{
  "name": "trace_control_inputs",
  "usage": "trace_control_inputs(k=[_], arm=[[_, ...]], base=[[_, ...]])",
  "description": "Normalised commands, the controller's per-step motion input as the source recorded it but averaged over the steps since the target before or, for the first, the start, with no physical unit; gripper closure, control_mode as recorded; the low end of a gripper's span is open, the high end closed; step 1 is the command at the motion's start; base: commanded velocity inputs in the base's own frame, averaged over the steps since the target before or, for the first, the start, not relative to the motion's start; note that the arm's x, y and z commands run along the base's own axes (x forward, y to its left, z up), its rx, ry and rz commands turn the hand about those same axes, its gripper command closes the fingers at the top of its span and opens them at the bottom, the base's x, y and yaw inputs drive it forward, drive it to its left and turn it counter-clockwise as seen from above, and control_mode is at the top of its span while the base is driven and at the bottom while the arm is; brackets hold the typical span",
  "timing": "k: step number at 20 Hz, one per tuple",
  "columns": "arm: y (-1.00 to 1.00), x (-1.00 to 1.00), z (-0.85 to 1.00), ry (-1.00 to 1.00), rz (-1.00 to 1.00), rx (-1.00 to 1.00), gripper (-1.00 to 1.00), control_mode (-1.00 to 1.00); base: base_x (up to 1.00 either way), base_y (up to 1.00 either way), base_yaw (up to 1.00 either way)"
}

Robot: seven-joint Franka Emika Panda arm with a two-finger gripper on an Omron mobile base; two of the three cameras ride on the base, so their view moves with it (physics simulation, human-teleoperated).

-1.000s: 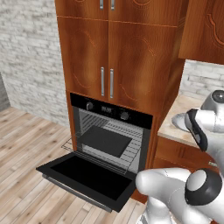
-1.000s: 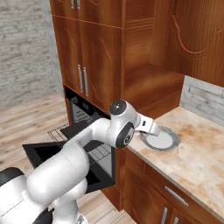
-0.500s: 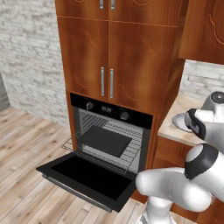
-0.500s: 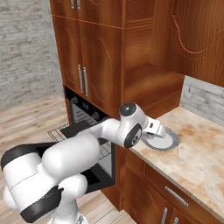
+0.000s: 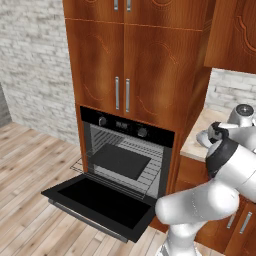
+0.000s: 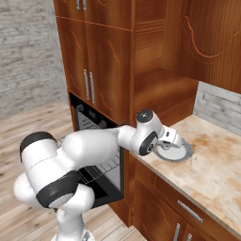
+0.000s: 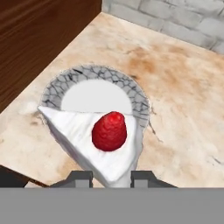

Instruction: Take the baked cake out of the oven and place it on the plate for cooling. Then close the oven door.

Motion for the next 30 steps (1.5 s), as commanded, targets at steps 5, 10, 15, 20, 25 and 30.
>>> trace_control_inputs(k=[5,10,15,20,25,30], arm=[[-0.14,0.35,-0.18,0.07,0.00,0.02,1.00,-1.00],[-0.19,0.25,-0.19,0.04,0.00,0.05,1.00,-1.00],[-0.21,0.24,-0.19,0.02,0.00,0.06,1.00,-1.00],[-0.16,0.33,-0.22,0.03,0.00,0.02,1.00,-1.00],[-0.14,0.32,-0.23,0.05,0.00,0.00,1.00,-1.00],[-0.11,0.22,-0.25,0.08,0.00,0.00,1.00,-1.00]], base=[[0.00,0.00,0.00],[0.00,0.00,0.00],[0.00,0.00,0.00],[0.00,0.00,0.00],[0.00,0.00,0.00],[0.00,0.00,0.00]])
